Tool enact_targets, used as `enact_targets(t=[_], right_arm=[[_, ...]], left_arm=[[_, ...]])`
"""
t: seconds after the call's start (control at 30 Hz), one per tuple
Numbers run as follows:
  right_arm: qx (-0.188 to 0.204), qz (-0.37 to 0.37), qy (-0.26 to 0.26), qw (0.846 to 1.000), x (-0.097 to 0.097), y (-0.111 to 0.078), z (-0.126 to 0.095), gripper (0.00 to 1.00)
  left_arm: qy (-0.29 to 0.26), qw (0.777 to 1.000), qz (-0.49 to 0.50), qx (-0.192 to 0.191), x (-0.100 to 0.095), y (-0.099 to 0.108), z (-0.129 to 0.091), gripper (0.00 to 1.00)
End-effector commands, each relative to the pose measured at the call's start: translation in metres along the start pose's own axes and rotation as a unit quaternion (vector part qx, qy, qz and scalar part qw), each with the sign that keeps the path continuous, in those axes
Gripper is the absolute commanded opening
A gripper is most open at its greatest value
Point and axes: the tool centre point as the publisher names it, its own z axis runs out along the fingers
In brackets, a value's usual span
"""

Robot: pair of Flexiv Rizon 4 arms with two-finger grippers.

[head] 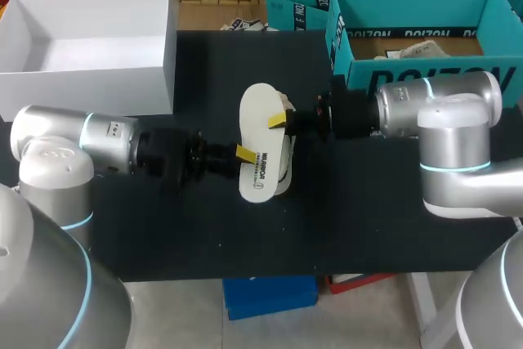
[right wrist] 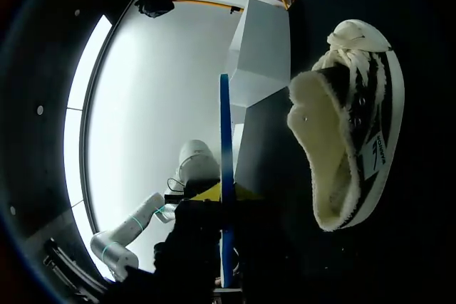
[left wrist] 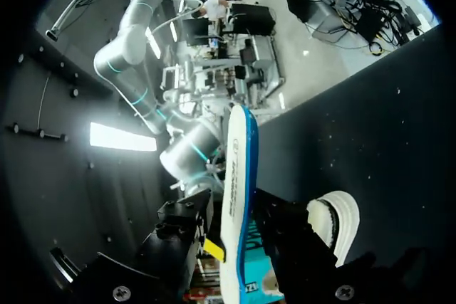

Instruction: Take the shoe out of the shoebox, open the shoe tongue, remove and reinsert the insole, then place the shoe into the shoebox

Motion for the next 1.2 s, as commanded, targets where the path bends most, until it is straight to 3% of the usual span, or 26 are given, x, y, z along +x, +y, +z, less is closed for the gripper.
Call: enact_targets(t=[0.03,0.17,0.3,0.43,0.63,0.87,0.93,1.2], right_arm=[[-0.001,0.0,-0.001,1.0,0.0,0.0,0.002,0.0],[-0.001,0.0,-0.001,1.0,0.0,0.0,0.002,0.0],[-0.001,0.0,-0.001,1.0,0.0,0.0,0.002,0.0],[-0.001,0.0,-0.001,1.0,0.0,0.0,0.002,0.0],[-0.001,0.0,-0.001,1.0,0.0,0.0,0.002,0.0],[-0.001,0.0,-0.001,1.0,0.0,0.0,0.002,0.0],[-0.001,0.0,-0.001,1.0,0.0,0.0,0.002,0.0],[-0.001,0.0,-0.001,1.0,0.0,0.0,0.002,0.0]], left_arm=[[0.061,0.998,-0.029,-0.009,-0.019,-0.008,-0.014,1.0],[0.167,0.984,-0.061,-0.004,-0.03,-0.011,-0.032,1.0],[0.292,0.954,-0.067,-0.003,-0.047,-0.017,-0.047,1.0],[0.401,0.912,-0.082,0.012,-0.06,-0.019,-0.052,1.0],[0.571,0.818,-0.068,0.011,-0.078,-0.018,-0.048,1.0],[0.682,0.73,-0.051,-0.003,-0.106,-0.011,-0.034,1.0],[0.723,0.689,-0.049,-0.017,-0.109,-0.007,-0.031,1.0],[0.773,0.627,-0.002,-0.094,-0.127,0.007,-0.021,1.0]])
